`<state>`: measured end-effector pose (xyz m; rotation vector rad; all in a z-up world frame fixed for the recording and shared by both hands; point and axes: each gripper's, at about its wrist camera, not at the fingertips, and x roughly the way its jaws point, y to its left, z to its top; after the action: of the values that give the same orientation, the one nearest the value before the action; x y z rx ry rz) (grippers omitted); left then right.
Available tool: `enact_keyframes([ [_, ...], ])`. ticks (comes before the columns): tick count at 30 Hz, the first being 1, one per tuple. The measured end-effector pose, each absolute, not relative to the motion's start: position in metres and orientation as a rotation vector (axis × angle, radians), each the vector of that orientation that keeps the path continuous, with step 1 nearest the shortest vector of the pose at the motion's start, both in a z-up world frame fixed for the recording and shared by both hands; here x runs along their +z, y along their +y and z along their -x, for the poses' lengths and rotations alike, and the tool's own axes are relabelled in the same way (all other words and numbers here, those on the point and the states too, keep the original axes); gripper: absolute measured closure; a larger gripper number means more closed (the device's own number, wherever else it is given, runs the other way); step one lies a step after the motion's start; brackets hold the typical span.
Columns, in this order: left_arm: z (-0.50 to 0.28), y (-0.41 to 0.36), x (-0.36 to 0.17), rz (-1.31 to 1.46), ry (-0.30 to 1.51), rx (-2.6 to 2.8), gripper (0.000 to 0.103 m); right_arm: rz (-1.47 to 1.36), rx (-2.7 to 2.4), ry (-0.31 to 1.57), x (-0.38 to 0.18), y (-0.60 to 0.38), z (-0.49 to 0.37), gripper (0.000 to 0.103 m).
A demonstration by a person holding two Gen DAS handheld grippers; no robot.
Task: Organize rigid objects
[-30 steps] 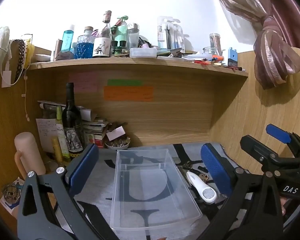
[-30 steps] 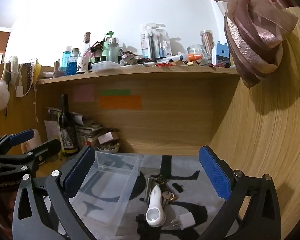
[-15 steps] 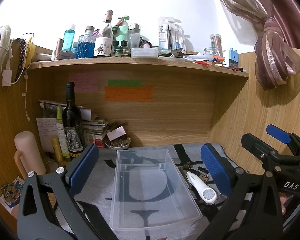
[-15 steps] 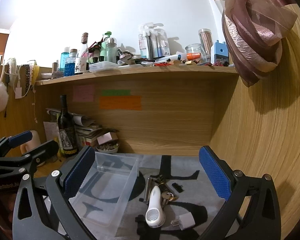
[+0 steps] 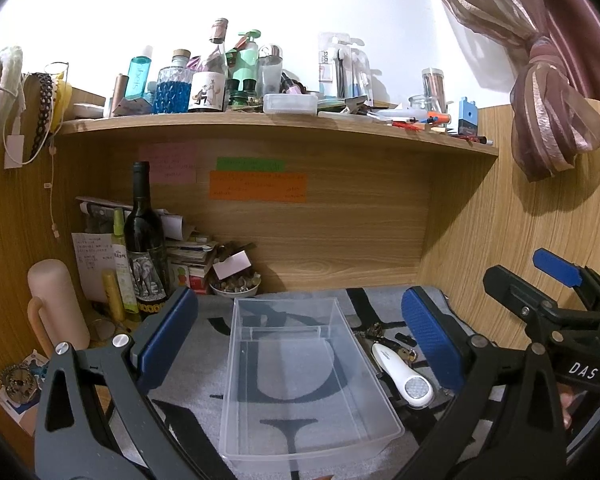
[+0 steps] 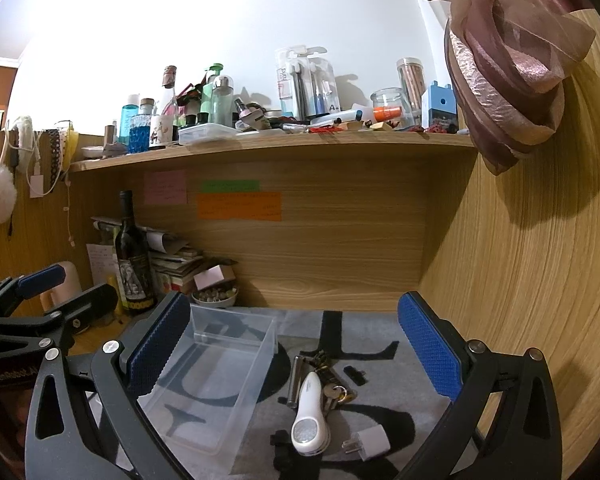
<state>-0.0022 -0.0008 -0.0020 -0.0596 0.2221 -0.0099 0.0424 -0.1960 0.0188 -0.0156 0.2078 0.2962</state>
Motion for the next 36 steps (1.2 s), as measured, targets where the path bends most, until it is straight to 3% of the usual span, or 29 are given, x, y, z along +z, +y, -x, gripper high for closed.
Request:
enact_keyframes([
  [36, 0.0030, -0.0058, -0.0047, 0.060, 0.216, -0.012, 0.000, 0.031, 0.302, 0.197, 0.0212, -0.1908, -0.0400, 0.000],
])
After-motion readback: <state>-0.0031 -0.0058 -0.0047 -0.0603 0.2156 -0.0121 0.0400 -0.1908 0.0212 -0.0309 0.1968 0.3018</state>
